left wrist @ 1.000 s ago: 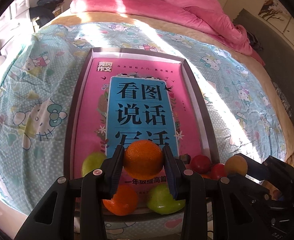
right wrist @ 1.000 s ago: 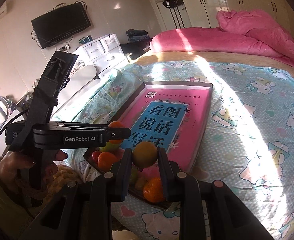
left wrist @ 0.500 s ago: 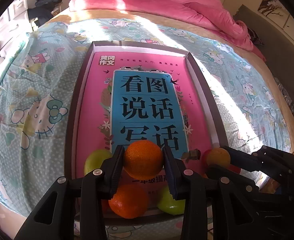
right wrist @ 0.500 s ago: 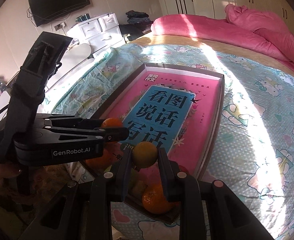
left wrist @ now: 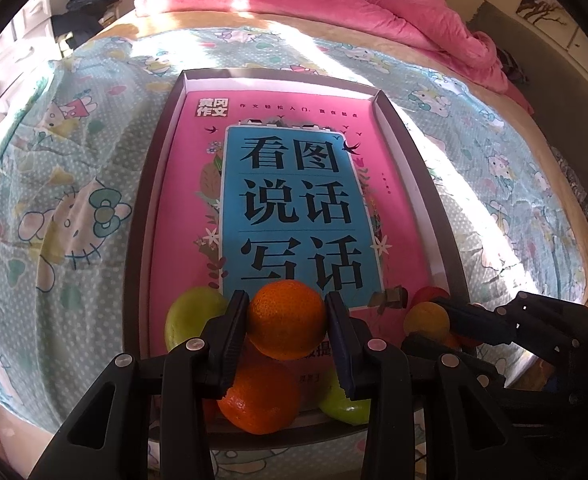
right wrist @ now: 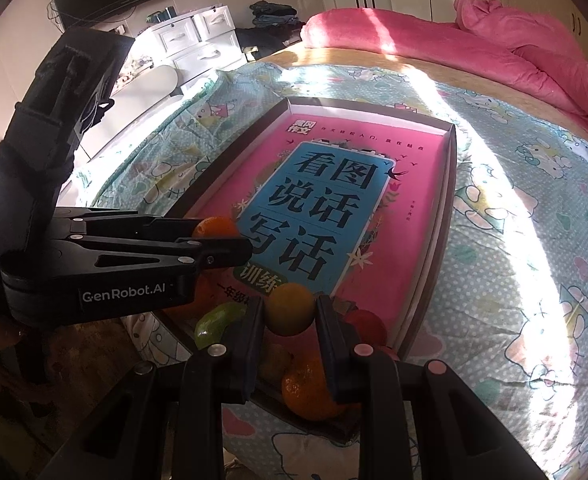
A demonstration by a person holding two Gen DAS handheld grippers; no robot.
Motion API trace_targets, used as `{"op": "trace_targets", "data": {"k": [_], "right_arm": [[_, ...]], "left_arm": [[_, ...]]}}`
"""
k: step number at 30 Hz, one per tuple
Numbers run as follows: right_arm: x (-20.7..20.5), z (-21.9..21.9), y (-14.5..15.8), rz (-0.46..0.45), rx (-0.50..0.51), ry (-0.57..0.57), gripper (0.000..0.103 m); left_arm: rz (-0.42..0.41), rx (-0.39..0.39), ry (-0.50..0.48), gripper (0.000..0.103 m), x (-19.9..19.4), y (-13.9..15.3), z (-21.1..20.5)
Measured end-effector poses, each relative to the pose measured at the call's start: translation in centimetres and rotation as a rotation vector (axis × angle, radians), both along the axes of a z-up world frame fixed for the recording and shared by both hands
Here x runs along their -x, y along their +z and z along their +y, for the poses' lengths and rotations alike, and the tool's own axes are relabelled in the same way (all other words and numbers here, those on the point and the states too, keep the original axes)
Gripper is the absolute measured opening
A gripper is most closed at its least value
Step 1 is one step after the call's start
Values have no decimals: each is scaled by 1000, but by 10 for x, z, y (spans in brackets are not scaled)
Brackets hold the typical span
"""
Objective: Organize fruits
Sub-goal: 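Lower the orange and brown fruit into the tray and open both tools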
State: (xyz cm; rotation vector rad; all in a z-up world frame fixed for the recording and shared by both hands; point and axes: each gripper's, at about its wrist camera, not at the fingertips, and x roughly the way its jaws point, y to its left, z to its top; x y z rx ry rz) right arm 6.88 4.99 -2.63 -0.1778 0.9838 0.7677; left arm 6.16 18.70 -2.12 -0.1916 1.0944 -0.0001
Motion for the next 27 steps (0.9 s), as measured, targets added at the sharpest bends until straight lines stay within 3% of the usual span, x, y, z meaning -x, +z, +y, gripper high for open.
{"op": "trace_targets", "data": {"k": [11, 15, 17, 19, 24, 27], "right_arm": [[2, -9, 2, 22, -13, -18, 27], [3, -19, 9, 19, -25, -38, 27], [5, -26, 14, 12, -43, -51, 32], [7, -33, 18, 14, -55, -66, 46], [12, -51, 32, -17, -72, -118, 50], [16, -61, 44, -59, -89, -142, 60]], "left_arm": [[18, -56, -16, 41, -1, -1, -9], [12, -67, -2, 51, 1, 3, -10], [-6, -80, 3, 60, 3, 10, -12], [-21, -97, 6, 64, 5, 17, -15], [-51, -101, 13, 72, 11, 31, -25], [-79, -102, 13, 75, 18, 41, -33]]}}
